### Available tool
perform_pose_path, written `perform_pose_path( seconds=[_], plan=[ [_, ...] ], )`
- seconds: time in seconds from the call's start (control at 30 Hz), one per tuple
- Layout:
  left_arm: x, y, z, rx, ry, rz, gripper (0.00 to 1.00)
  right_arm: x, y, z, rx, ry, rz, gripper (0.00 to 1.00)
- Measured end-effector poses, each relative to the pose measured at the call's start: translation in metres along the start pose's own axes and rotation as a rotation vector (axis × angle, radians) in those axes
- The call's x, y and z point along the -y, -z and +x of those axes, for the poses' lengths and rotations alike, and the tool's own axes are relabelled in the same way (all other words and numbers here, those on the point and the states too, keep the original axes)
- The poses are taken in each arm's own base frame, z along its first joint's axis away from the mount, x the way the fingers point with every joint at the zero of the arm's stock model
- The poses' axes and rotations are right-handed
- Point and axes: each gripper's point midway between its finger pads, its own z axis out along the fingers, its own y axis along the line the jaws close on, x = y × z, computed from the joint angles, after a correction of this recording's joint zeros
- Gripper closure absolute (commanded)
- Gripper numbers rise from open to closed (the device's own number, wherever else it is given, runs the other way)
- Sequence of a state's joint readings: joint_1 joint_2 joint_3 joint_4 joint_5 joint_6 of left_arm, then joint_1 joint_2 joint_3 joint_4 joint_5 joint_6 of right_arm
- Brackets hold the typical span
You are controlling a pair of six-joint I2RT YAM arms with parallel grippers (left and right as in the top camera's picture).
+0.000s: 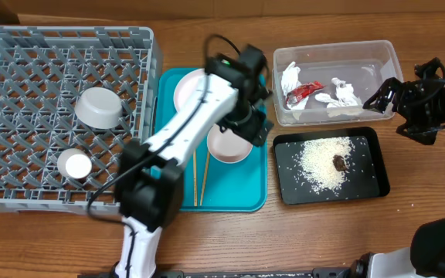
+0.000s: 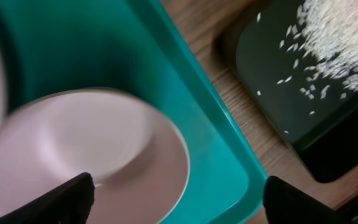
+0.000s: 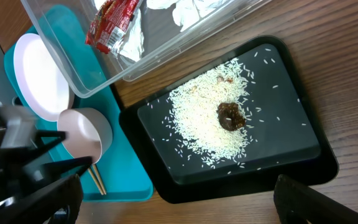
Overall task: Sort waste into correct bins and load items into the dishwasher
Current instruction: 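Grasp the small pink bowl on the teal tray with the left gripper, then carry the pink bowl to the back of the rack and release it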
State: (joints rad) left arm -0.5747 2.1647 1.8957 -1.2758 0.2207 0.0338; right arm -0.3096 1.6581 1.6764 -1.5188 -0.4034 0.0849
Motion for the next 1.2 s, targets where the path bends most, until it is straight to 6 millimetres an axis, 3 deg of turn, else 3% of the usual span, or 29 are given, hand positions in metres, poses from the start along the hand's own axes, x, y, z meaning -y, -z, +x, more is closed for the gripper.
perform_pose_path(
  seconds=[0.2,0.27,0.37,0.6,0.77,0.93,1.1,1.2],
  plan=[
    [0.008,-0.049,0.013,-0.135,-0.016,-0.01,0.61,0.0,0.0,0.0,0.0,0.0,0.0,0.0],
    [0.006,-0.058,0.018,-0.168,-0.003,-0.011,0.92,0.0,0.0,0.0,0.0,0.0,0.0,0.0],
    [0.004,-0.061,0.023,-0.195,0.0,-0.018,0.96,0.0,0.0,0.0,0.0,-0.001,0.0,0.0],
    [0.004,-0.035,0.017,-0.172,-0.001,-0.04,0.96,0.0,0.0,0.0,-0.001,-0.001,0.0,0.0],
    [0.006,0.011,-0.002,-0.093,-0.027,-0.03,0.96,0.0,0.0,0.001,-0.002,-0.001,0.0,0.0],
    [-0.017,0.097,-0.027,0.143,-0.014,-0.048,0.96,0.0,0.0,0.001,-0.004,-0.002,0.002,0.0],
    [-0.091,0.192,-0.027,0.416,0.112,-0.114,0.96,0.002,0.0,0.001,-0.005,-0.003,0.012,0.0],
    [-0.145,0.222,-0.016,0.509,0.218,-0.129,0.96,0.002,0.0,0.002,-0.006,-0.004,0.012,0.0]
  ],
)
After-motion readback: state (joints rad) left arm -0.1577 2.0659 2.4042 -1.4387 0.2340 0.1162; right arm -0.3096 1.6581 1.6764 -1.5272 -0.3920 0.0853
